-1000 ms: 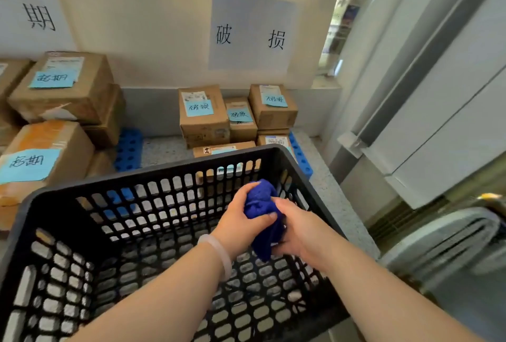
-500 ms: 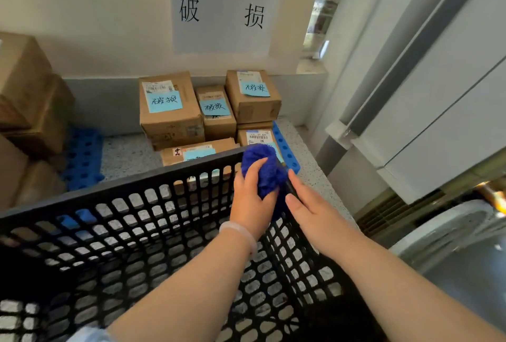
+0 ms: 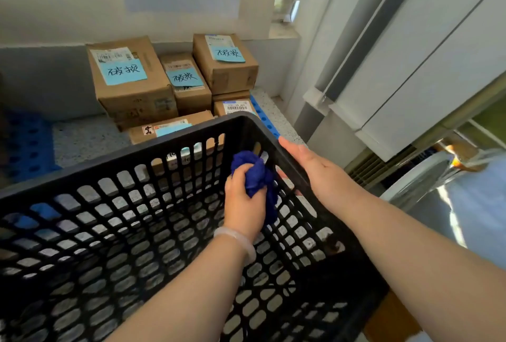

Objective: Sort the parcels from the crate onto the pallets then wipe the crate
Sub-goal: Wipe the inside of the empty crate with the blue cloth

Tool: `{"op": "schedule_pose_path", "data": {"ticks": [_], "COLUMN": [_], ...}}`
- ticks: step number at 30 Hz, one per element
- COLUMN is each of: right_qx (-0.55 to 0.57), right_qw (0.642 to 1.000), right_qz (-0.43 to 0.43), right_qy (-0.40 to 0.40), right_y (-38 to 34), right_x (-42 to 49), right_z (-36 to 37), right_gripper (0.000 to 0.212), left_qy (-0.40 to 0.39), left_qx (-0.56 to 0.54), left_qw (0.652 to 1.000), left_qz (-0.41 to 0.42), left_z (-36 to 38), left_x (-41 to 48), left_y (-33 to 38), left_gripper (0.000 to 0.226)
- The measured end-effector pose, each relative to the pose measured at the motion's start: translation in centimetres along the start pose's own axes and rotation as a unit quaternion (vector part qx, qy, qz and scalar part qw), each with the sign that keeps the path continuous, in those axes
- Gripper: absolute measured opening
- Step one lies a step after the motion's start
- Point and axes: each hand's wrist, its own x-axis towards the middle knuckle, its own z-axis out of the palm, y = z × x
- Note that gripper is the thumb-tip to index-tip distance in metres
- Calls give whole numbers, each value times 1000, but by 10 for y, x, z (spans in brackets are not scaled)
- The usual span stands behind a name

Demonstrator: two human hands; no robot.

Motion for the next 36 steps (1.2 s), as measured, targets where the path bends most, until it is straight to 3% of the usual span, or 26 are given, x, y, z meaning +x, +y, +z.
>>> {"op": "schedule_pose_path", "data": {"ticks": [4,7,11,17,21,26,30,32,35,36], "right_qx": [106,74,-84,-69,-54,-29,78,100,135,131], "right_qw": [993,995,996,997,997,998,992,991,987,988], "right_qz": [16,28,27,29,23,37,62,62,76,63], "right_qy": [52,58,-5,31,42,40,82,66,50,43], "right_y": [0,-2,9,8,11,17,16,19,23,23], "right_x": [-4,-18,-44,-54,-52,-50,-50,-53,-44,-44], "right_z": [-1,-7,-10,-3,-1,-1,-4,-7,-5,-4], "right_gripper": [48,47,40,43,41,43,50,51,80,72], "left_qy": [-76,-100,-78,-103,-73,-46,-125,-170,-193,-200], "left_qx": [6,83,115,203,99,-11,20,38,93,117], "left_qw": [989,979,987,969,985,999,971,956,937,932], "left_qz": [126,155,78,-98,-125,26,204,236,274,280], "left_z": [-3,-1,-4,-7,3,5,9,11,10,9], "left_x": [-16,-24,-28,-22,-30,-38,-66,-76,-79,-79], "left_y": [43,35,3,-57,-46,24,43,35,6,-4], "left_gripper": [43,42,44,47,36,39,31,34,37,38]}}
